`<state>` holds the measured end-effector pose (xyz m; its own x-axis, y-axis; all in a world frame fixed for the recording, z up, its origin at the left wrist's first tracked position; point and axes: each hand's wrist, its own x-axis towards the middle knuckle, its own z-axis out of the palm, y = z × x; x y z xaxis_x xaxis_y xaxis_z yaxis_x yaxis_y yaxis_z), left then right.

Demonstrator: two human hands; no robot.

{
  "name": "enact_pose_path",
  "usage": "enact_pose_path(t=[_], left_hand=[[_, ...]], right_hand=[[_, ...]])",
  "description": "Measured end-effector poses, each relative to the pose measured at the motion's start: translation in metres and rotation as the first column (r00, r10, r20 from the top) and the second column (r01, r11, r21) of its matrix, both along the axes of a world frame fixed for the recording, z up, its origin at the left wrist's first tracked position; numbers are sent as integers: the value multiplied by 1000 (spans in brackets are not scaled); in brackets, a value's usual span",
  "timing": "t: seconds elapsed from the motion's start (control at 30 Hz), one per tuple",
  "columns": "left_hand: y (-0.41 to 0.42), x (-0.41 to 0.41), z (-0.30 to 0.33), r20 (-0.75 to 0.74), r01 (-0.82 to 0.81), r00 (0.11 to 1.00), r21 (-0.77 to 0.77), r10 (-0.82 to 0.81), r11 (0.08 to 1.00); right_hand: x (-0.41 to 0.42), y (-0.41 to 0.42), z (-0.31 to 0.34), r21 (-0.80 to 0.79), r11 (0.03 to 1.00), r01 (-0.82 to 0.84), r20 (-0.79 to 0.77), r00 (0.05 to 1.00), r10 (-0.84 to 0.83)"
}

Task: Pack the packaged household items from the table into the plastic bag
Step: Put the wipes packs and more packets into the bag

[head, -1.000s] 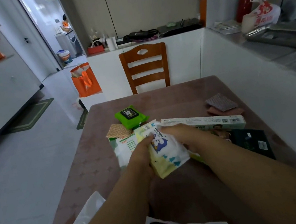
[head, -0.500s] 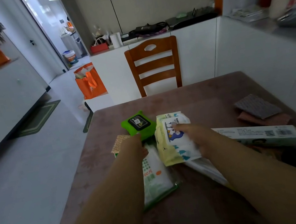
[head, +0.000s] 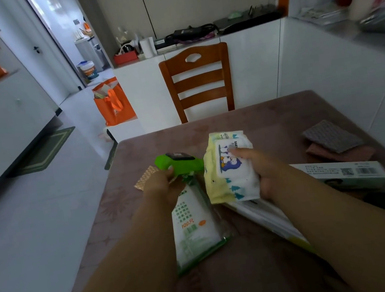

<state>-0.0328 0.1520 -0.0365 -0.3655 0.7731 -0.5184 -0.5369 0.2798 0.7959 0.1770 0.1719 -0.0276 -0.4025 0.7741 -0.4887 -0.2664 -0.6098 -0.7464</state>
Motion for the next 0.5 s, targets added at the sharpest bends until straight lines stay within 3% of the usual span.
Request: enact_pose_path(t=[0.07, 0.27, 0.43, 0.5], left_hand=[[-23, 4, 19, 82, 44, 995, 82, -51, 996], [-109, 45, 86, 20, 307, 950, 139, -313, 941], [-191, 71, 123, 26, 380, 920, 190, -392, 905], [-225, 71, 135, -55, 416, 909, 160, -413, 895]], right_hand=[[3, -6, 12, -33, 999, 35, -75, 996, -38], [22, -61, 56, -136, 985, -109, -121, 988, 92], [38, -128, 87, 2, 994, -111, -256, 961, 108], [41, -152, 96, 61, 995, -80, -278, 956, 94]])
